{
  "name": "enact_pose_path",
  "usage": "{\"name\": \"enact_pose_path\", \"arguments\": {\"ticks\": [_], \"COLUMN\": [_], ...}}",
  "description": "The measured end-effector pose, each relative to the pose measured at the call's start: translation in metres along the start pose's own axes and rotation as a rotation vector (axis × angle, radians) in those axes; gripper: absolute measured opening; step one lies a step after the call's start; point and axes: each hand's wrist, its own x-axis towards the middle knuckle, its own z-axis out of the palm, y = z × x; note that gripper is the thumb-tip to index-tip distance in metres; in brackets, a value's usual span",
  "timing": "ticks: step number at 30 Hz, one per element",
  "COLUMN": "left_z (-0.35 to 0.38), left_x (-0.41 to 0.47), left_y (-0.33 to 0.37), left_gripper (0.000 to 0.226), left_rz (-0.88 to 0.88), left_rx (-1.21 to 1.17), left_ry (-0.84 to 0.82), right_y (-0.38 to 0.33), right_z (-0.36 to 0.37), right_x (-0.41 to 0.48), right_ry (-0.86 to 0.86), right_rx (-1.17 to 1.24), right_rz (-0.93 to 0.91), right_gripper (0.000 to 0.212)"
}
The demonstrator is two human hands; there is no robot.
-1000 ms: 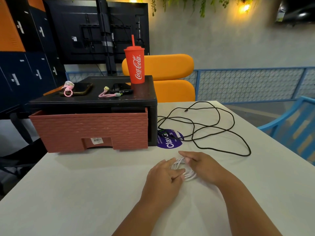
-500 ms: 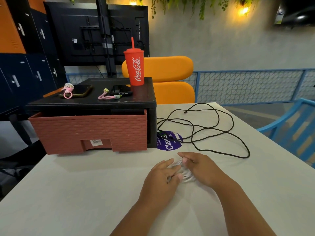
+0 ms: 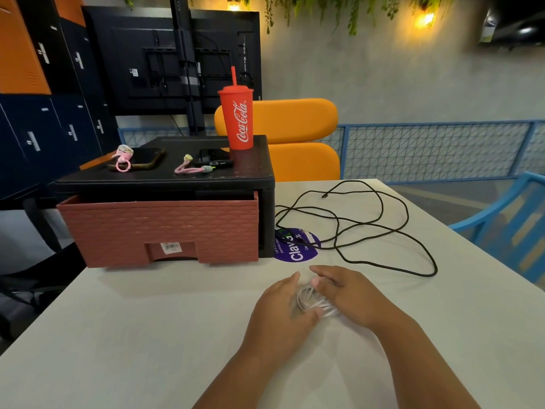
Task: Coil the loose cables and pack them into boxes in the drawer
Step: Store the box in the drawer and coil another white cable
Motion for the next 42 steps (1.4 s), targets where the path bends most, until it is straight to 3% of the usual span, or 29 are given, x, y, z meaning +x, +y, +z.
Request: {"name": "enact_pose_path", "arguments": {"ticks": [6,9,15,18,21,24,26,35,42], "left_z": [-0.005,-0.01,-0.018,-0.03,-0.052,-0.086,-0.109,-0.168,-0.182], "left_x": [-0.003,-0.007,-0.009,-0.011,-0.01,-0.002,0.008,0.064,0.093], "left_y": [0.003,0.003,0.004,0.005,0.0,-0.004,-0.002,0.012,0.013], "left_gripper": [0.096,0.097,0.065,0.052,0.043,0.038,0.041,0.046,0.041], "left_rz": [-0.048,-0.066,-0.115,-0.135,-0.105,-0.034,0.026,0.081,0.008], "left_rx": [-0.006,0.012,-0.072,-0.104,-0.024,0.092,0.197,0.62,0.789], "left_ry": [-0.053,-0.054,0.056,0.086,0.13,0.179,0.192,0.253,0.071], "right_y": [-0.003,-0.007,-0.021,-0.03,-0.04,-0.054,-0.068,-0.138,-0.165], "right_z": [-0.001,-0.003,0.0,0.002,0.005,0.008,0.007,0.0,0.008], "right_x": [-0.002,-0.005,-0.014,-0.018,-0.018,-0.011,-0.002,0.078,0.125], "right_ry": [0.007,0.045,0.138,0.163,0.182,0.218,0.228,0.303,0.085], "right_rx": [0.001,0.039,0.083,0.084,0.118,0.161,0.108,-0.239,-0.617], "right_rz": [0.0,-0.012,-0.083,-0.146,-0.178,-0.247,-0.3,-0.305,-0.236], "right_gripper": [0.046,0.045,0.057,0.053,0.055,0.033,0.025,0.048,0.055]}}
